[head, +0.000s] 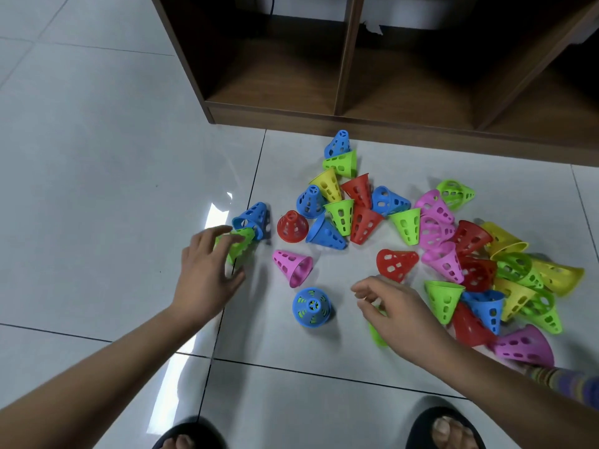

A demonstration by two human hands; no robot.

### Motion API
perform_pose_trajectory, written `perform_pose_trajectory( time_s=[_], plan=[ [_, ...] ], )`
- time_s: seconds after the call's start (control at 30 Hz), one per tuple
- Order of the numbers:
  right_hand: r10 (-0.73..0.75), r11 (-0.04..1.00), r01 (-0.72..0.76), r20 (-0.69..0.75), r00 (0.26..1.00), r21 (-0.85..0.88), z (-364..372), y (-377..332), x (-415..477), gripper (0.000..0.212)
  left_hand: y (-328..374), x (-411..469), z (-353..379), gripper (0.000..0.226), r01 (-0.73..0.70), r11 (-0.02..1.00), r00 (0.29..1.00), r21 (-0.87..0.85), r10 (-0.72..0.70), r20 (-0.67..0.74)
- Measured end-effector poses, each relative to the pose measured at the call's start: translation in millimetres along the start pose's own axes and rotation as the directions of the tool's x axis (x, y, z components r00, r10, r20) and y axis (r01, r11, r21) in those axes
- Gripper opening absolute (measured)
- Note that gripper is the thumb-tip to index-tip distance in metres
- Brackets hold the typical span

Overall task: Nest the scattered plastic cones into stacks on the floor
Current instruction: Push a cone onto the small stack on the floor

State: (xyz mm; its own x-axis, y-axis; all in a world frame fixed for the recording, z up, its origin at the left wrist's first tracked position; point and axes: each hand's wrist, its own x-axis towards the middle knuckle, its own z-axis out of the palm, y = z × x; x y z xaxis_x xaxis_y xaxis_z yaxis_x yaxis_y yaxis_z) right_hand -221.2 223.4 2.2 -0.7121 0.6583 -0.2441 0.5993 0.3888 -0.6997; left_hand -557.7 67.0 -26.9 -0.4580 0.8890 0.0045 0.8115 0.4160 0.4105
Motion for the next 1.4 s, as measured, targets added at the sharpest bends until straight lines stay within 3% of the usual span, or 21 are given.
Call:
perform_pose_trajectory(
  time_s=[0.07, 0.17, 0.33, 0.57, 0.73, 0.9, 1.13, 1.4],
  plan=[
    [-0.128, 0.975, 0.126, 0.002, 0.992, -0.185, -4.7, 8.5, -5.4, 0.022, -8.8, 4.7, -0.7, 0.068, 0.030, 0.998, 0.999, 0.057, -0.032, 0.032],
    [-0.152, 0.927, 0.142, -0.002, 0.988, -0.347, -8.3, 27.5, -14.8, 0.029, -19.2, 5.6, 1.7, 0.065, 0.061, 0.996, 0.996, 0.066, -0.065, 0.063],
    [-0.071, 0.916, 0.069, 0.008, 0.997, -0.395, -8.3, 51.2, -38.0, 0.048, -24.0, -1.8, 8.6, 0.045, 0.120, 0.993, 0.991, 0.022, -0.121, 0.064],
    [0.037, 0.895, 0.027, 0.133, 0.990, -0.445, -1.8, 69.4, -58.5, 0.078, -18.3, -13.0, 5.8, 0.047, 0.155, 0.988, 0.982, -0.005, -0.154, 0.110],
    [0.089, 0.902, -0.008, 0.168, 0.982, -0.431, 0.5, 76.2, -56.9, 0.077, 1.1, -17.0, -2.5, 0.052, 0.168, 0.981, 0.982, -0.094, -0.158, 0.105],
    [0.049, 0.954, -0.025, 0.074, 0.996, -0.298, -2.9, 54.3, -47.2, 0.070, 39.2, -18.1, -12.1, 0.067, 0.099, 0.949, 0.993, -0.299, -0.075, 0.090],
    [-0.052, 0.990, 0.054, 0.017, 0.998, -0.130, -19.3, 9.1, -28.3, 0.068, 92.5, -27.4, -19.2, 0.055, -0.077, 0.883, 0.984, -0.463, 0.143, 0.109],
    [-0.142, 0.978, 0.145, 0.029, 0.989, -0.152, -28.7, -20.5, -17.7, 0.069, 105.2, -43.9, -0.2, 0.047, -0.117, 0.858, 0.954, -0.499, 0.238, 0.184]
  ],
)
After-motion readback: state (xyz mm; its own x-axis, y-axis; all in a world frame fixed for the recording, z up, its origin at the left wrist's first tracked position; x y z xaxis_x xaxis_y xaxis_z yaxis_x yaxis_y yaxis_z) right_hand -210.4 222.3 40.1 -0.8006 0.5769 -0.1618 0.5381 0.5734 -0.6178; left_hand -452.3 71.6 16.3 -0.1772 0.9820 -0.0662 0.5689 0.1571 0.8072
